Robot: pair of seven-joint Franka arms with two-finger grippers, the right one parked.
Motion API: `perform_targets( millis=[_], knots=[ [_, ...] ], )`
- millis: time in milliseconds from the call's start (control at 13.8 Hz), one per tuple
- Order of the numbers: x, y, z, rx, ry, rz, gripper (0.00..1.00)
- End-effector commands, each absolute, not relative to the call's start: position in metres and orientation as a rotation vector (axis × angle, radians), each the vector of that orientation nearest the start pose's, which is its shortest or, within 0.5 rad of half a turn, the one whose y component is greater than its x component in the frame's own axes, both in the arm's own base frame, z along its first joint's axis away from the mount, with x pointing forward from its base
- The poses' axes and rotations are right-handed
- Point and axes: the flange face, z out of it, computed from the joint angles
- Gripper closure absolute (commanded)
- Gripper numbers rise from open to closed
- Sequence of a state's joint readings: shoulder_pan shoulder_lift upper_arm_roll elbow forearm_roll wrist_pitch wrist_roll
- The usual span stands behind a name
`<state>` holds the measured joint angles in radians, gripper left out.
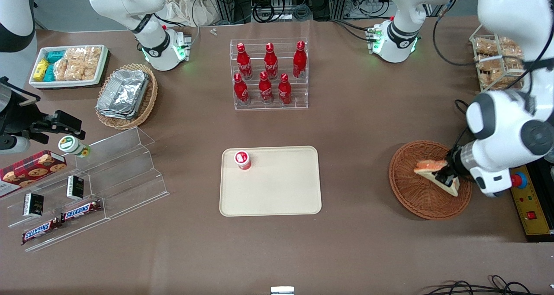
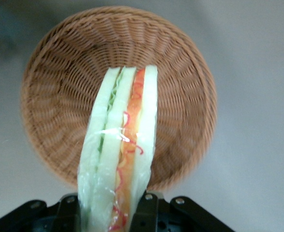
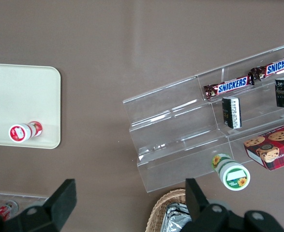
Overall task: Place sandwich from basket to tray
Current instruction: 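Lift the sandwich and carry it with the left gripper to the white tray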
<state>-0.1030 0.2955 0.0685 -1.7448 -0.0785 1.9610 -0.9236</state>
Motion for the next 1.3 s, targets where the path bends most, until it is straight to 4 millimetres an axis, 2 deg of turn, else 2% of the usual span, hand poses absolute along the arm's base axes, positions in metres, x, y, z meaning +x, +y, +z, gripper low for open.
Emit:
perform_targets(
  millis=[0,217,434,506,578,651,723,795,867,1012,1084,1229],
  knots=[
    [0.624,-0.09,0.438,-2.969,-1.031,0.205,1.0],
    [0.608,-0.171,0.439,-3.174,-0.322,0.23,1.0],
    [0.589,-0.256,0.428,-3.163,0.015,0.123,1.0],
    [0.586,-0.28,0.413,-3.155,0.083,0.102,1.0],
    [0.583,-0.301,0.398,-3.163,0.142,0.082,1.0],
    [0.584,-0.314,0.374,-3.169,0.169,0.089,1.0],
    [0.573,-0.344,0.353,-3.164,0.242,0.088,1.0],
    [0.568,-0.362,0.334,-3.169,0.26,0.073,1.0],
    [0.57,-0.372,0.315,-3.18,0.232,0.035,1.0],
    [0.566,-0.405,0.283,-3.199,0.152,-0.061,1.0],
    [0.566,-0.415,0.268,-3.18,0.11,-0.088,1.0],
    [0.571,-0.419,0.241,-3.124,0.043,-0.129,1.0]
  ],
)
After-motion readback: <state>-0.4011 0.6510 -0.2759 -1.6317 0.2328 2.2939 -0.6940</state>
